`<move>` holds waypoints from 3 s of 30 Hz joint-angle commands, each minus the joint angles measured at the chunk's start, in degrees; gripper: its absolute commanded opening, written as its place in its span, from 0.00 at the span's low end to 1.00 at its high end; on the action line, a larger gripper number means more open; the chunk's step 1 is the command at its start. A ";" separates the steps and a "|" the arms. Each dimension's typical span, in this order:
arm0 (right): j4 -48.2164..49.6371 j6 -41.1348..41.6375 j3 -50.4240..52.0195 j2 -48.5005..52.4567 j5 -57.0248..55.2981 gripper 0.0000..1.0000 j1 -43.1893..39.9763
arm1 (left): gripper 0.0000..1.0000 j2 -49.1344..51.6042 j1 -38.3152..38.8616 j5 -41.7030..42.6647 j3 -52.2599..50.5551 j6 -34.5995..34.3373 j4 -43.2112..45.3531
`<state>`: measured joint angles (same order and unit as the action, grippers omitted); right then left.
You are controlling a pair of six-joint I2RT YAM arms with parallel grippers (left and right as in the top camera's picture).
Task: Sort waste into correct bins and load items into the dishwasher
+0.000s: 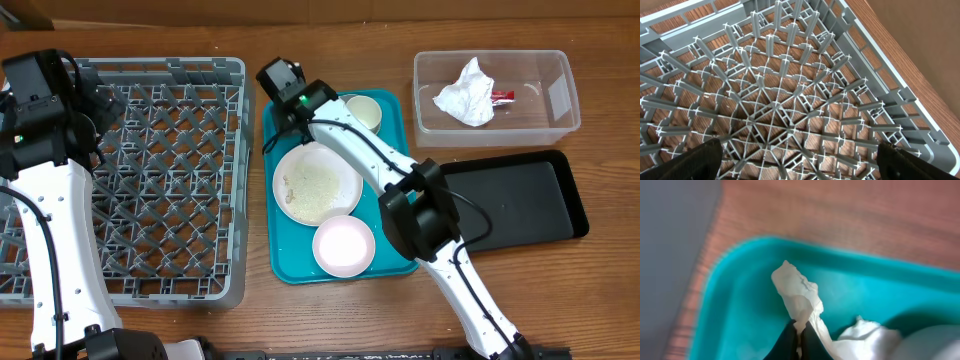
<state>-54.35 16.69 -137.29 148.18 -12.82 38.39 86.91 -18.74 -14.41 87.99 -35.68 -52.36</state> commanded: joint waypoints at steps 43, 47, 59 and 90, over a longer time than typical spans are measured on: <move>-18.97 16.06 -0.42 -19.98 17.33 1.00 -36.13 | 1.00 -0.02 0.02 -1.01 -0.52 -0.52 -0.09; -16.72 6.34 -0.42 -20.72 27.67 1.00 -32.70 | 1.00 -0.02 0.02 -1.03 -0.52 -0.52 -0.11; -13.00 4.42 -0.07 -20.52 18.12 1.00 -14.86 | 1.00 -0.02 0.02 -1.03 -0.52 -0.52 -0.09; -13.57 11.65 0.31 -29.83 1.07 1.00 -29.09 | 1.00 -0.02 0.00 -1.03 -0.52 -0.52 -0.11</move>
<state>-68.03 26.72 -136.49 123.85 -9.67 16.51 86.91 -18.74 -14.41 87.99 -35.68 -52.36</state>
